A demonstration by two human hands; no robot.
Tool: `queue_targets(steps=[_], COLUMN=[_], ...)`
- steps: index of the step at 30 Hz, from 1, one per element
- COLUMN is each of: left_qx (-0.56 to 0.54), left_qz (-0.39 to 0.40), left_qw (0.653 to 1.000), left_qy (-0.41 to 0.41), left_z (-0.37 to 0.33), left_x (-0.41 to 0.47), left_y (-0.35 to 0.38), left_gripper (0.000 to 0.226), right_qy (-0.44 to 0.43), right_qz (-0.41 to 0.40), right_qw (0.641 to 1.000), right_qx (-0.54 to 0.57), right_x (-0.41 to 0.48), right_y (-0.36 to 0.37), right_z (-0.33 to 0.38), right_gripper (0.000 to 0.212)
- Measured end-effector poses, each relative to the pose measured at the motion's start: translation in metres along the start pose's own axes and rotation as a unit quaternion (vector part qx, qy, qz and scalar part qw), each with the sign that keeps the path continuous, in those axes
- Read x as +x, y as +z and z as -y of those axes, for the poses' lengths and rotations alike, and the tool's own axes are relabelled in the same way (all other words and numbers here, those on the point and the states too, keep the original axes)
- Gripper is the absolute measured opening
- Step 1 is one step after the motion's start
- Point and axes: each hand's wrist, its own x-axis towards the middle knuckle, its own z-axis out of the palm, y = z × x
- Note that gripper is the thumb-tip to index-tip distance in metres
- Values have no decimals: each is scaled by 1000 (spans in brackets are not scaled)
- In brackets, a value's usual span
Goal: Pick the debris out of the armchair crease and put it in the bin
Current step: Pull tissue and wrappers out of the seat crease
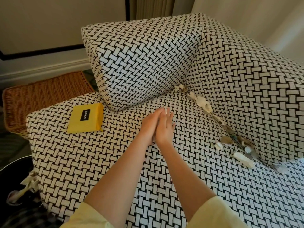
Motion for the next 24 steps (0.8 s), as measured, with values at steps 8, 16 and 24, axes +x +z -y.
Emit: queue_targets(steps=[8, 16, 24], left_qx=[-3, 51, 102], left_qz=[-75, -166, -186], left_qw=[997, 984, 977], left_qy=[-15, 23, 18], left_z=[-12, -26, -10], left_x=[0, 3, 0], left_y=[-8, -42, -53], left_gripper=[32, 20, 27], right_qy=[-63, 11, -71], right_qz=[45, 138, 96], right_qw=[997, 990, 957], right_qx=[4, 23, -265], right_x=[2, 8, 4], right_y=[-7, -51, -35], right_z=[-10, -31, -39], right_gripper=[57, 54, 46])
